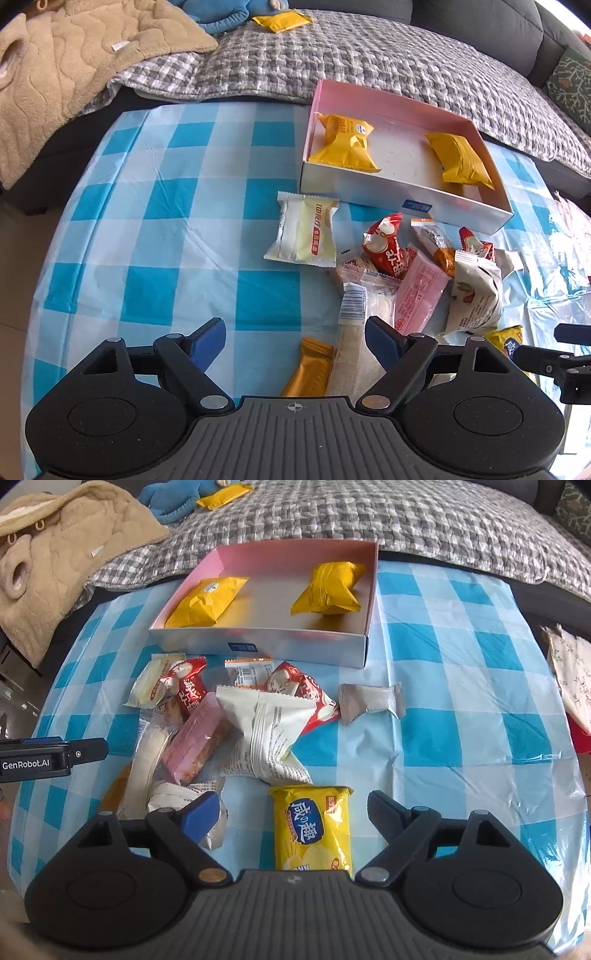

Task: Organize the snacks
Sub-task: 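Grasp the gold bar with the left tool while the right grasps the yellow biscuit packet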

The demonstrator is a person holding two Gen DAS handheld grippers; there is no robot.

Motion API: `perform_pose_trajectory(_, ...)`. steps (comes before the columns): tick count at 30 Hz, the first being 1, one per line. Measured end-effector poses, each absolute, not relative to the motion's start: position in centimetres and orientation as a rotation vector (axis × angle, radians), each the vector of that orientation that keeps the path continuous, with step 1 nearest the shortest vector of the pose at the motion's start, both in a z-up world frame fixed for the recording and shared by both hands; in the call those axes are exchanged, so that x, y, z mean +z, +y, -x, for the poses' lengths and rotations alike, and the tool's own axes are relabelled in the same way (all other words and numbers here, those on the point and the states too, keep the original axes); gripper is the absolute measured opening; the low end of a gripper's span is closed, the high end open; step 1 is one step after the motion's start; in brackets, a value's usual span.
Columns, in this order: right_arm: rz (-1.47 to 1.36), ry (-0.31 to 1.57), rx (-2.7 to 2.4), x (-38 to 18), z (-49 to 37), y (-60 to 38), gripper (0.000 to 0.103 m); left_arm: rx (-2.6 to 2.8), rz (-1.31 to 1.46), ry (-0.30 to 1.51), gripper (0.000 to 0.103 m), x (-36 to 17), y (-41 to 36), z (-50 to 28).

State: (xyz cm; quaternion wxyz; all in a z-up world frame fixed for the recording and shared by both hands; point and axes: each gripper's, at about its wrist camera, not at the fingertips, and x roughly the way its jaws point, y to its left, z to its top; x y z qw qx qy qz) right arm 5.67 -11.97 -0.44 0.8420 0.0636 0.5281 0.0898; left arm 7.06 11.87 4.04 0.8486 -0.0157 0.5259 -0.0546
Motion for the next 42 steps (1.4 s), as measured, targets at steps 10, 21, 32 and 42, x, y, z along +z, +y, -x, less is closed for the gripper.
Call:
perform_pose_trajectory(10, -0.080, 1.189, 0.230, -1.4, -5.3, -11.5, 0.075, -0.178, 0.001, 1.184, 0.084, 2.6, 11.5, -6.6)
perform_pose_trajectory(21, -0.055, 1.236, 0.220, -2.4, -5.2, -11.2, 0.062, -0.313, -0.127, 1.230, 0.084, 1.3, 10.7, -4.8)
perform_pose_trajectory(32, -0.036, 1.241, 0.198, -2.9, -5.3, -11.1, 0.046, -0.326, -0.328, 1.252, 0.080, -0.8, 9.6, -4.0)
perform_pose_trajectory(42, -0.073, 1.241, 0.191, -3.2, -5.5, -11.5, 0.040, -0.324, -0.313, 1.264, 0.031, -0.9, 9.6, -4.3)
